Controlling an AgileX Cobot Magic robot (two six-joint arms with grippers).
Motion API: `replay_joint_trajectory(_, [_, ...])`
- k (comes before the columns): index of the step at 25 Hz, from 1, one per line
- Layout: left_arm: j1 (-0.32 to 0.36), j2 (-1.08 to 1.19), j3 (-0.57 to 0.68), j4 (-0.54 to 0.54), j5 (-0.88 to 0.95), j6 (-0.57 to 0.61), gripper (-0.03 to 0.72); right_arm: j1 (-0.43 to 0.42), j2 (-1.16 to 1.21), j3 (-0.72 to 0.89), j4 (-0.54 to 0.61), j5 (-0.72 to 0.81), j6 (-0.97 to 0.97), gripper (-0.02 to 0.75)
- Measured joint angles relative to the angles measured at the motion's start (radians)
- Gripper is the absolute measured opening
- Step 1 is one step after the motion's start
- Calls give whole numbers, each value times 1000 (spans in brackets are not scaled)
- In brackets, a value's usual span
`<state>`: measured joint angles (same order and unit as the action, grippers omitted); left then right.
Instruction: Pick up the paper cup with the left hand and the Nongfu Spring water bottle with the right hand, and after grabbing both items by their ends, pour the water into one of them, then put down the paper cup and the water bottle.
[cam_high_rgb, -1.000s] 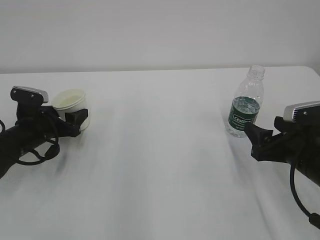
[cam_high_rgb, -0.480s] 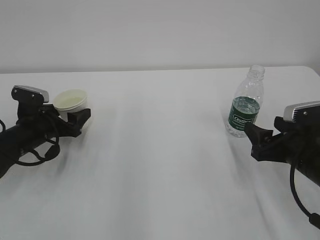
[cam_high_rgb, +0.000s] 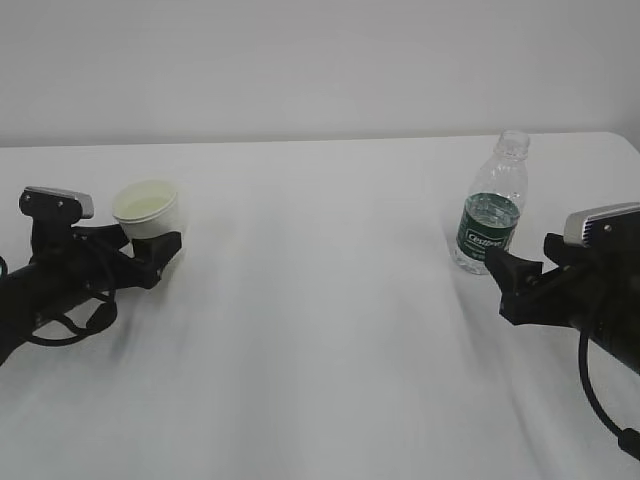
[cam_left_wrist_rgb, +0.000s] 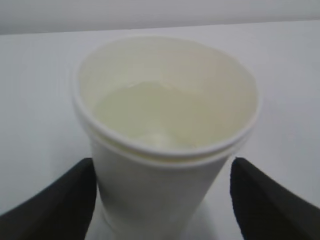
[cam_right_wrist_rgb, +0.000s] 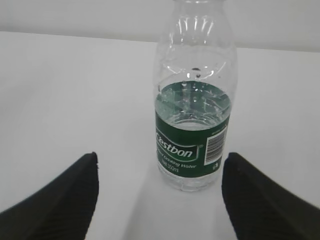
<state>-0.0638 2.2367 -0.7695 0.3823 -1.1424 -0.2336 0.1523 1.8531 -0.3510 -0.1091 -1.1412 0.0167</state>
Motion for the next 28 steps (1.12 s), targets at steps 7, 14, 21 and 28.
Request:
replay_joint_trajectory(7, [0,0,64,-2,-2,0,600,0,0,0,-2,0,0,586])
replay_joint_trajectory(14, [0,0,94,-3,-16,0,599,0,0,0,-17,0,0,586])
replay_joint_trajectory(21, [0,-45,128,-3,-16,0,593,0,0,0,-19,0,0,586])
replay_joint_trajectory(28, [0,-117,198,-3,-14,0,593,0,0,0,-91,0,13,586])
